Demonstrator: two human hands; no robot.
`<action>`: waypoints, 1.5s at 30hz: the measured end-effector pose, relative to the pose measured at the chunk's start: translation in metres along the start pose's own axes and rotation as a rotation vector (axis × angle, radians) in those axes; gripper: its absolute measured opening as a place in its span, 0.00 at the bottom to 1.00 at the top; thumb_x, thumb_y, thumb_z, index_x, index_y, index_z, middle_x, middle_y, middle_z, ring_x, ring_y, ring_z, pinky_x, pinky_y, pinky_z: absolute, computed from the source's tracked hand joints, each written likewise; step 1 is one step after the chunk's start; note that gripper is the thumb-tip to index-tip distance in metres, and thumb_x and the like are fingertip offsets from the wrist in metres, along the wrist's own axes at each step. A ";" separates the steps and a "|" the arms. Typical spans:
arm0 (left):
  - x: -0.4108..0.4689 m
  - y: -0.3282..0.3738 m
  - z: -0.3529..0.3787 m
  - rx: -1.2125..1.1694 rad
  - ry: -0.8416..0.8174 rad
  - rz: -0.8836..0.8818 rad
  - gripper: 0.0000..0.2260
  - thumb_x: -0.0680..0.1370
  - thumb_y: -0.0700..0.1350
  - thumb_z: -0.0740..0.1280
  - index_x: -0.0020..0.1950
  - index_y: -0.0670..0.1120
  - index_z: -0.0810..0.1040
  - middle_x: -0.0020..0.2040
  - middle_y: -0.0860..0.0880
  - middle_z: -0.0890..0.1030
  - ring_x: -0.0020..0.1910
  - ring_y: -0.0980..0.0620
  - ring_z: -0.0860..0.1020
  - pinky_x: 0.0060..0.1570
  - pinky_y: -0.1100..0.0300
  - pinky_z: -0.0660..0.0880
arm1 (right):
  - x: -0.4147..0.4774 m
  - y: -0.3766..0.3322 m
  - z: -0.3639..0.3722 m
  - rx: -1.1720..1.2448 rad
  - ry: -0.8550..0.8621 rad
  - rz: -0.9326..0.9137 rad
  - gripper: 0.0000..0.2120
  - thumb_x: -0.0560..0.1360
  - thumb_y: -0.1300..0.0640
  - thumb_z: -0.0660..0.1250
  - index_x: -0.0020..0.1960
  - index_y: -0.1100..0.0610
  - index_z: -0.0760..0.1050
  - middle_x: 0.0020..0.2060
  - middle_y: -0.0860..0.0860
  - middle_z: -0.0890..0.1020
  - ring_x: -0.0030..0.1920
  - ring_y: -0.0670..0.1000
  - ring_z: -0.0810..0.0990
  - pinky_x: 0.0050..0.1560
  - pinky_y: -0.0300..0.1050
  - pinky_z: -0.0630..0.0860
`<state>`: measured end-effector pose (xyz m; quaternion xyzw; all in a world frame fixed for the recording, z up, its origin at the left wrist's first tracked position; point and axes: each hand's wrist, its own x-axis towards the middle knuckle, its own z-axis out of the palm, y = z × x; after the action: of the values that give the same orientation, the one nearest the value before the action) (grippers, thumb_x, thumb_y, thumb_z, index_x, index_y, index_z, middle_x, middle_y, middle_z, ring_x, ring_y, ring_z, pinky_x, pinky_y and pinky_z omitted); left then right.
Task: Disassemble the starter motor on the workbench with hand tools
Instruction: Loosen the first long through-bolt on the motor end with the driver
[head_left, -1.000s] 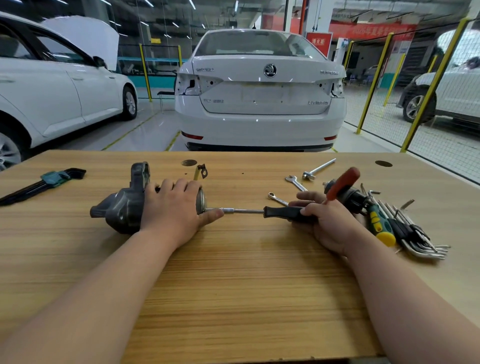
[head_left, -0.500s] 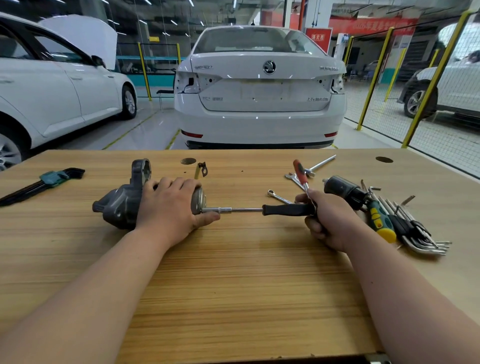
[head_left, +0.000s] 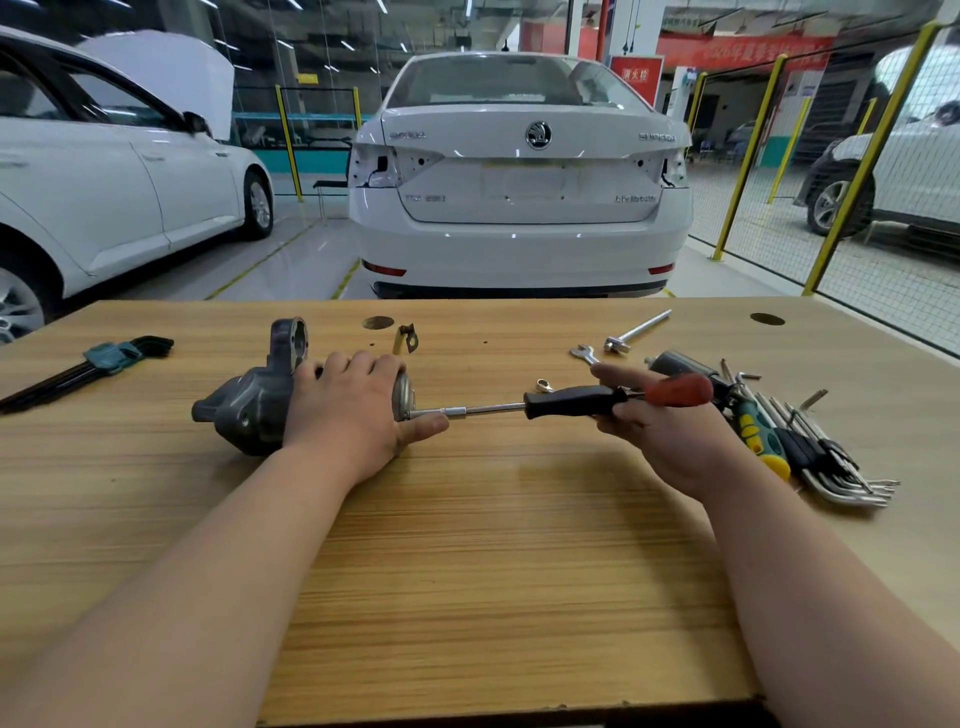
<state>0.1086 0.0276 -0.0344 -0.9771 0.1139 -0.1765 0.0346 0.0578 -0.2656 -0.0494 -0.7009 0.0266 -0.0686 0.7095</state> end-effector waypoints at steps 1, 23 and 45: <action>0.000 0.001 0.000 0.004 -0.002 -0.005 0.45 0.62 0.79 0.39 0.69 0.55 0.63 0.66 0.53 0.70 0.64 0.49 0.66 0.64 0.48 0.60 | 0.000 0.001 0.000 0.034 0.000 -0.002 0.29 0.77 0.76 0.58 0.48 0.45 0.87 0.60 0.54 0.78 0.58 0.57 0.81 0.50 0.41 0.81; 0.001 0.003 0.010 0.051 0.037 -0.045 0.42 0.64 0.79 0.48 0.69 0.55 0.62 0.66 0.52 0.70 0.64 0.48 0.66 0.63 0.47 0.60 | 0.001 -0.002 -0.006 -0.381 0.190 0.154 0.17 0.80 0.41 0.61 0.54 0.54 0.79 0.29 0.48 0.83 0.23 0.44 0.73 0.26 0.40 0.71; 0.002 0.008 -0.001 0.013 -0.017 -0.080 0.49 0.59 0.79 0.37 0.69 0.53 0.63 0.66 0.50 0.70 0.65 0.46 0.66 0.64 0.46 0.60 | 0.001 0.000 -0.015 0.025 0.062 0.029 0.13 0.75 0.71 0.66 0.52 0.56 0.83 0.48 0.56 0.84 0.39 0.49 0.84 0.39 0.38 0.79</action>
<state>0.1086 0.0193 -0.0335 -0.9821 0.0733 -0.1702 0.0351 0.0565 -0.2805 -0.0492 -0.6889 0.0578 -0.0804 0.7180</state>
